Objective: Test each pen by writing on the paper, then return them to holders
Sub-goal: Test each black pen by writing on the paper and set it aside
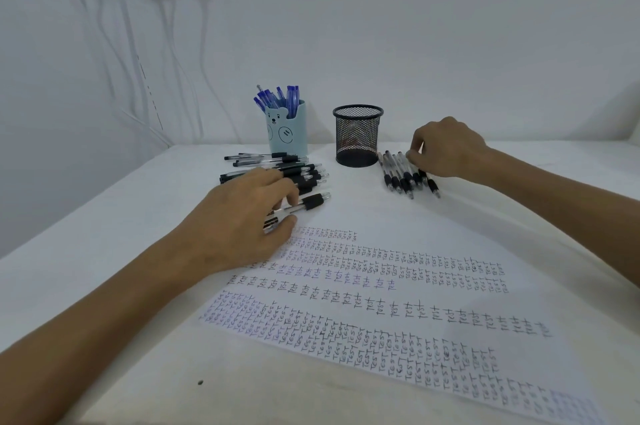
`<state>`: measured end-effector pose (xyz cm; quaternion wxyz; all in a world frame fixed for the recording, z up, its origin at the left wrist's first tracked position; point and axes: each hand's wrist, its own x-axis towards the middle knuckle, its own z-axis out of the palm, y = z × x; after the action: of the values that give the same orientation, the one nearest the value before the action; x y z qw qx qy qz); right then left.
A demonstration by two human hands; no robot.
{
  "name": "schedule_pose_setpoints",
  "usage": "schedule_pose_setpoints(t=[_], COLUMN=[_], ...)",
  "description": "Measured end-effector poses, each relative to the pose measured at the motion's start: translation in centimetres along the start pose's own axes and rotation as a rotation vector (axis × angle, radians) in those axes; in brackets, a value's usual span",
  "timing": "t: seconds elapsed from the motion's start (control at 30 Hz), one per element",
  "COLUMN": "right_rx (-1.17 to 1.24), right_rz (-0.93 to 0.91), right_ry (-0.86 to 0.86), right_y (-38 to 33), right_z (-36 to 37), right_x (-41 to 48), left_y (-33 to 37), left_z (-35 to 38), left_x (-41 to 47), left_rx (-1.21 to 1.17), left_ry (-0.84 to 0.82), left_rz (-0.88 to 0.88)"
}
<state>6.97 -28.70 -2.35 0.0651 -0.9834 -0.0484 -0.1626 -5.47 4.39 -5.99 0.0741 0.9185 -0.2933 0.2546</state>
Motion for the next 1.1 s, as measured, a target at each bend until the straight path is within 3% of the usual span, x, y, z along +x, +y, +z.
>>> schedule_pose_setpoints(t=[0.2,0.4,0.63,0.77,0.93,1.1], right_rx=[0.016,0.178,0.016,0.041,0.129,0.342], right_rz=[-0.203,-0.631,-0.927,-0.936,-0.72,-0.589], right_ry=[0.204,0.196,0.239,0.229,0.171,0.122], right_y=[-2.9,-7.0,-9.9,-10.1,-8.9,-8.1], right_z=[-0.4,-0.1,1.0,1.0,0.7,0.3], right_x=[-1.9,-5.5,-8.8,-8.9,-9.1,-8.2], left_y=[0.5,1.1,1.5,1.8,1.6,1.2], left_z=[-0.1,-0.4,0.0,0.0,-0.4,-0.4], left_x=[0.1,0.3,0.7,0.7,0.3,0.1], left_rx=[0.062,0.043,-0.146,-0.29,-0.472,-0.364], left_ry=[-0.036,0.007,0.073,0.13,0.159,-0.118], left_rz=[-0.087,-0.132,-0.044,-0.085,-0.144,0.001])
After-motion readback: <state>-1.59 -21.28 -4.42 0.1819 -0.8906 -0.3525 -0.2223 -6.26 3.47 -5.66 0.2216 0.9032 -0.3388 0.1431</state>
